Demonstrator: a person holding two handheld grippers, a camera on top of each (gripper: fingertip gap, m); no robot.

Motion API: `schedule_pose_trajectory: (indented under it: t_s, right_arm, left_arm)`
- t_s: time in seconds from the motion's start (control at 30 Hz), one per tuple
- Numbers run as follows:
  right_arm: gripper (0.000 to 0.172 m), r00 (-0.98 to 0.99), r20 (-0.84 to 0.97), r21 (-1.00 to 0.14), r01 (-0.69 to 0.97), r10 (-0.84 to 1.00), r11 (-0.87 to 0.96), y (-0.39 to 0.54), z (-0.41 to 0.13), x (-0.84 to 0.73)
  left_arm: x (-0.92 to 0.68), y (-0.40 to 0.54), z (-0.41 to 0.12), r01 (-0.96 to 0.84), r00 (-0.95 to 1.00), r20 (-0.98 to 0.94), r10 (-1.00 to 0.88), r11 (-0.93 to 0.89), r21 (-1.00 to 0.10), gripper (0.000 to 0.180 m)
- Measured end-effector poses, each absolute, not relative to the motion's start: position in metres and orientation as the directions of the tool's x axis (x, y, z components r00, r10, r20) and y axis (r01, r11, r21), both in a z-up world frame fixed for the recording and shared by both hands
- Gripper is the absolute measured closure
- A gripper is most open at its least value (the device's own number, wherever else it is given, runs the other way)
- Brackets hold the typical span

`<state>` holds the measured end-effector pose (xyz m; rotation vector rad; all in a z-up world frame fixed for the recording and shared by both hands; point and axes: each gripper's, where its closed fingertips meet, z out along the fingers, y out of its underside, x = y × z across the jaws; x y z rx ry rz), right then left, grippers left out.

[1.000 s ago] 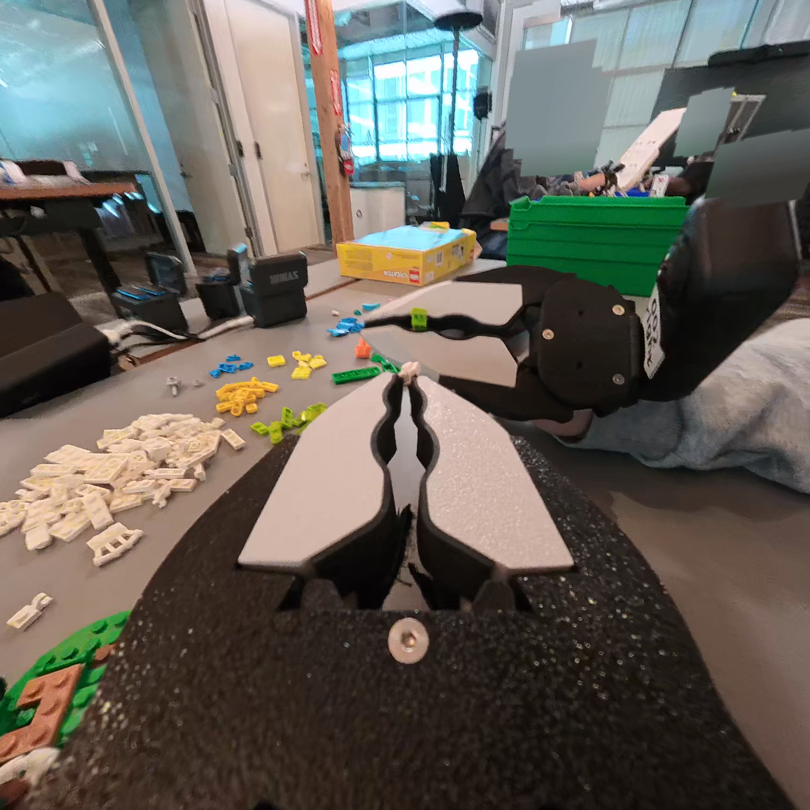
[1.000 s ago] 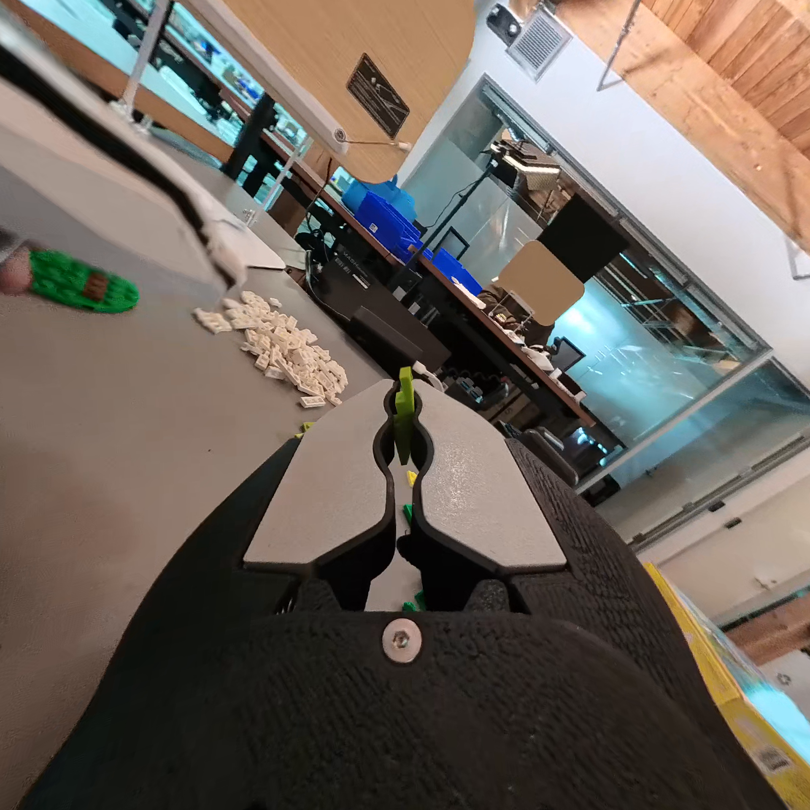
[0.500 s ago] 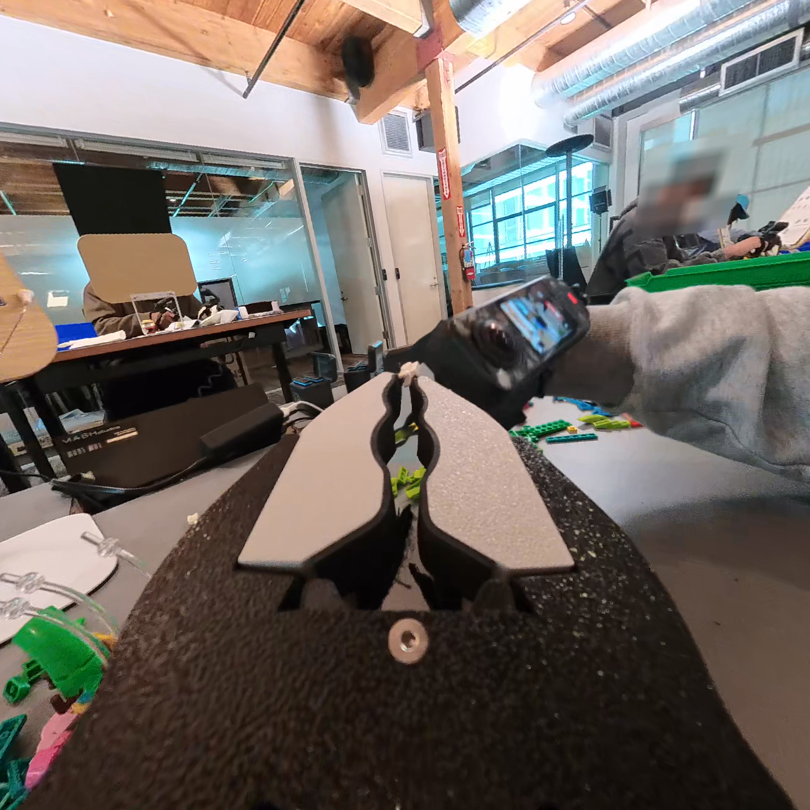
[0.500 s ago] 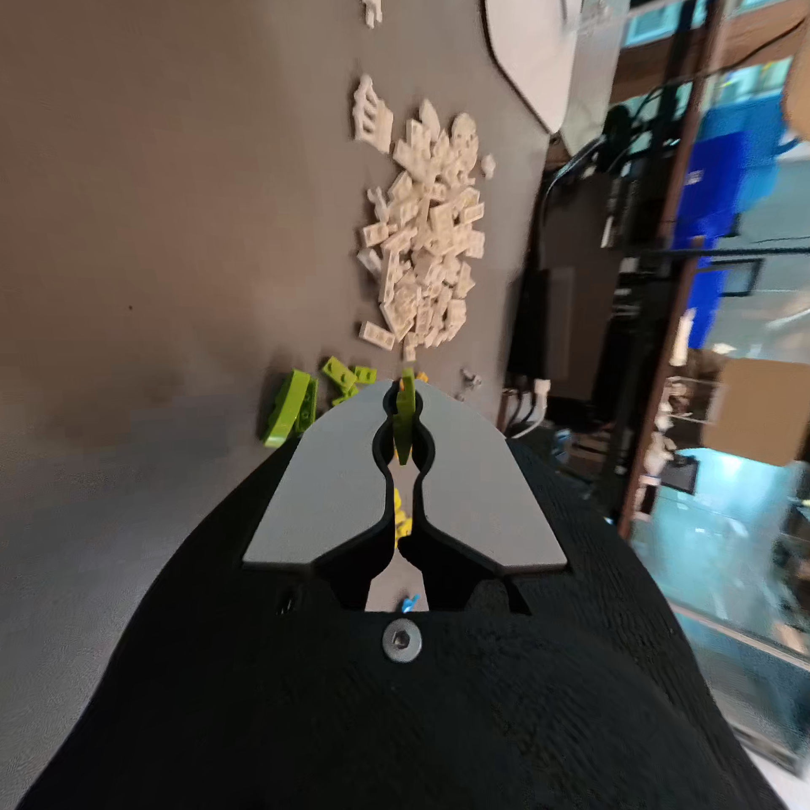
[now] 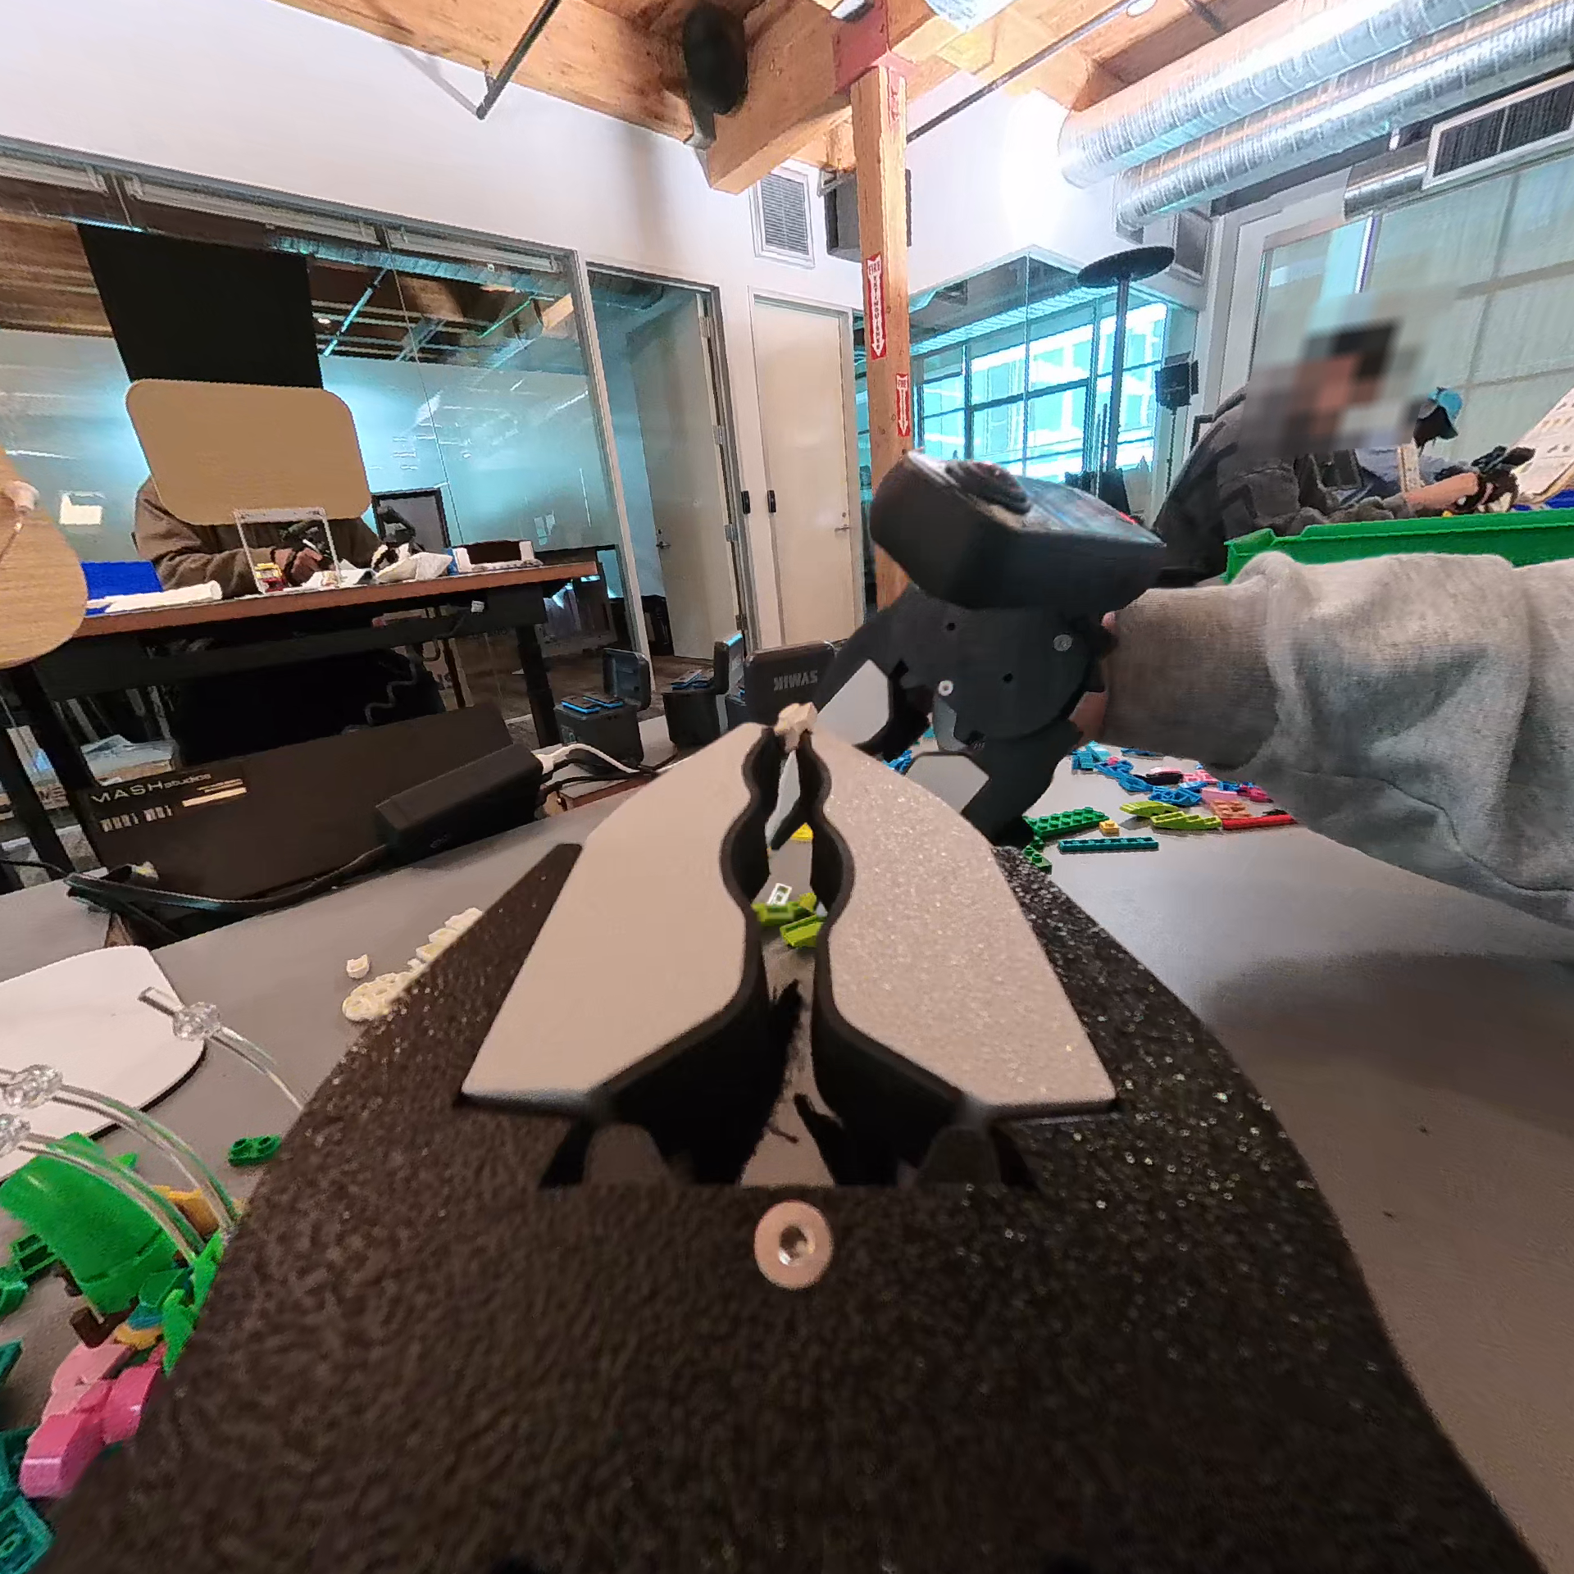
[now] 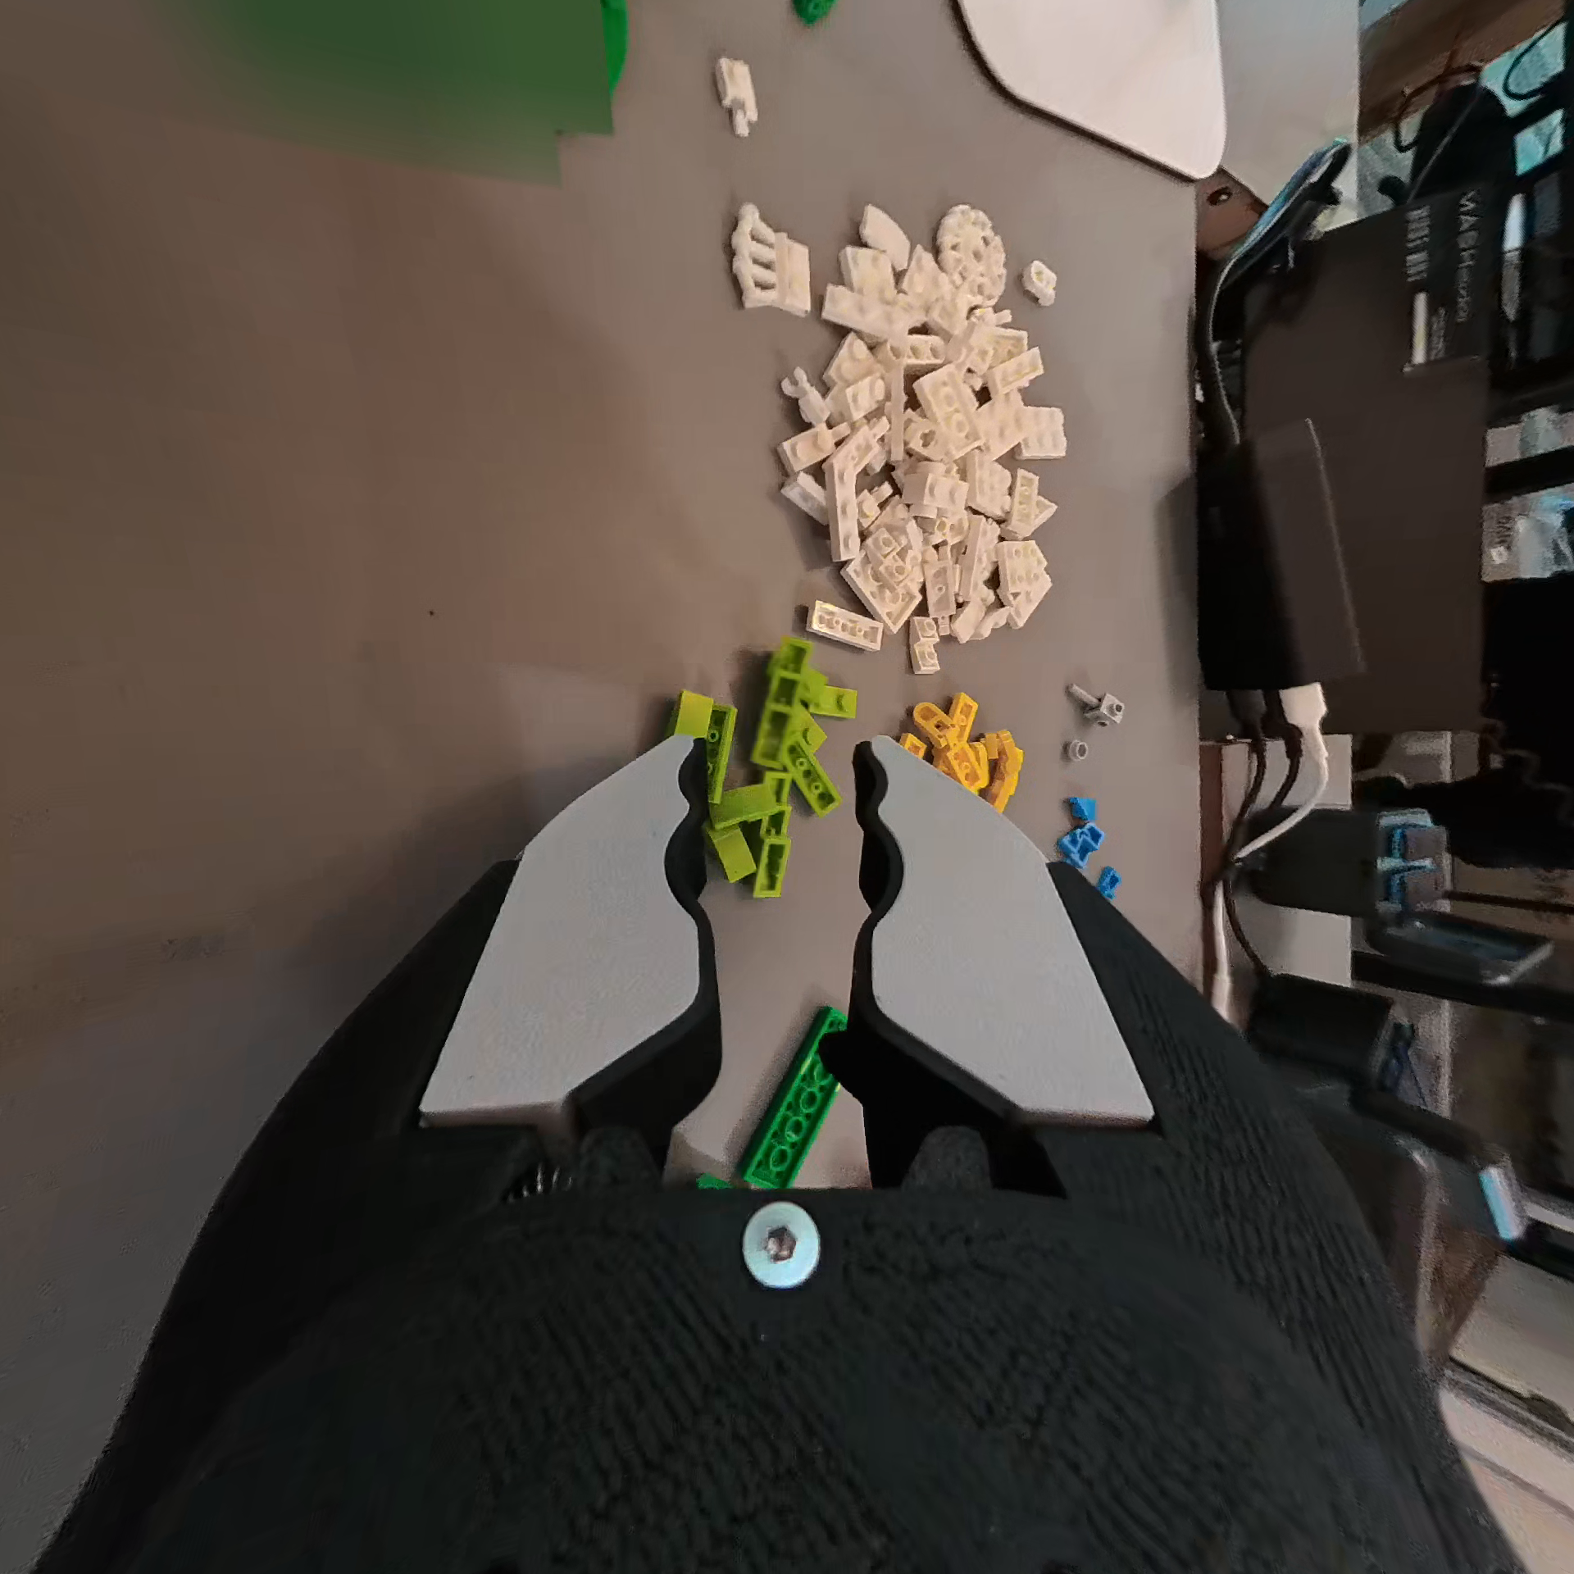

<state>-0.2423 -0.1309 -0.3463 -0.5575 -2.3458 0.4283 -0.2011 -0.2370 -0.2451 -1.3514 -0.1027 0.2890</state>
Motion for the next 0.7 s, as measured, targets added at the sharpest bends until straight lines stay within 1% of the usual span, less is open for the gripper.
schedule_pose_trajectory:
  t_s: [0.07, 0.1, 0.13, 0.2, 0.23, 0.27, 0.33, 0.5, 0.53, 0.7]
  right_arm:
    - [0.140, -0.661, 0.544, -0.481, 0.259, 0.517, 0.837, -0.132, -0.340, -0.242]
    - [0.141, -0.665, 0.516, -0.532, 0.245, 0.540, 0.810, -0.138, -0.334, -0.239]
    - [0.142, -0.691, 0.441, -0.617, 0.230, 0.572, 0.753, -0.151, -0.326, -0.233]
    - [0.144, -0.788, 0.209, -0.806, 0.196, 0.579, 0.558, -0.187, -0.301, -0.214]
    - [0.145, -0.830, 0.104, -0.872, 0.189, 0.549, 0.451, -0.201, -0.285, -0.204]
    - [0.146, -0.859, 0.009, -0.909, 0.206, 0.511, 0.361, -0.210, -0.272, -0.195]
    - [0.146, -0.888, -0.129, -0.929, 0.264, 0.442, 0.260, -0.221, -0.256, -0.185]
    - [0.148, -0.902, -0.291, -0.919, 0.356, 0.320, 0.168, -0.235, -0.237, -0.170]
    - [0.149, -0.897, -0.310, -0.912, 0.374, 0.314, 0.168, -0.236, -0.237, -0.170]
    - [0.155, -0.899, -0.295, -0.899, 0.376, 0.325, 0.226, -0.241, -0.242, -0.171]
  left_arm:
    - [-0.201, -0.237, -0.246, -0.147, 0.959, -0.095, 0.266, 0.183, -0.972, 0.177]
    - [-0.202, -0.236, -0.246, -0.146, 0.959, -0.095, 0.266, 0.180, -0.973, 0.177]
    - [-0.201, -0.236, -0.247, -0.142, 0.962, -0.093, 0.258, 0.179, -0.974, 0.177]
    - [-0.196, -0.233, -0.248, -0.127, 0.973, -0.088, 0.213, 0.179, -0.976, 0.177]
    - [-0.193, -0.232, -0.248, -0.119, 0.980, -0.085, 0.181, 0.185, -0.975, 0.177]
    - [-0.189, -0.232, -0.247, -0.114, 0.985, -0.084, 0.152, 0.197, -0.974, 0.177]
    - [-0.185, -0.232, -0.244, -0.127, 0.987, -0.103, 0.124, 0.211, -0.969, 0.177]
    - [-0.182, -0.229, -0.246, -0.236, 0.967, -0.215, 0.134, 0.171, -0.957, 0.177]
    - [-0.181, -0.229, -0.247, -0.269, 0.958, -0.247, 0.145, 0.158, -0.950, 0.177]
    - [-0.175, -0.226, -0.249, -0.393, 0.913, -0.371, 0.169, 0.121, -0.912, 0.178]
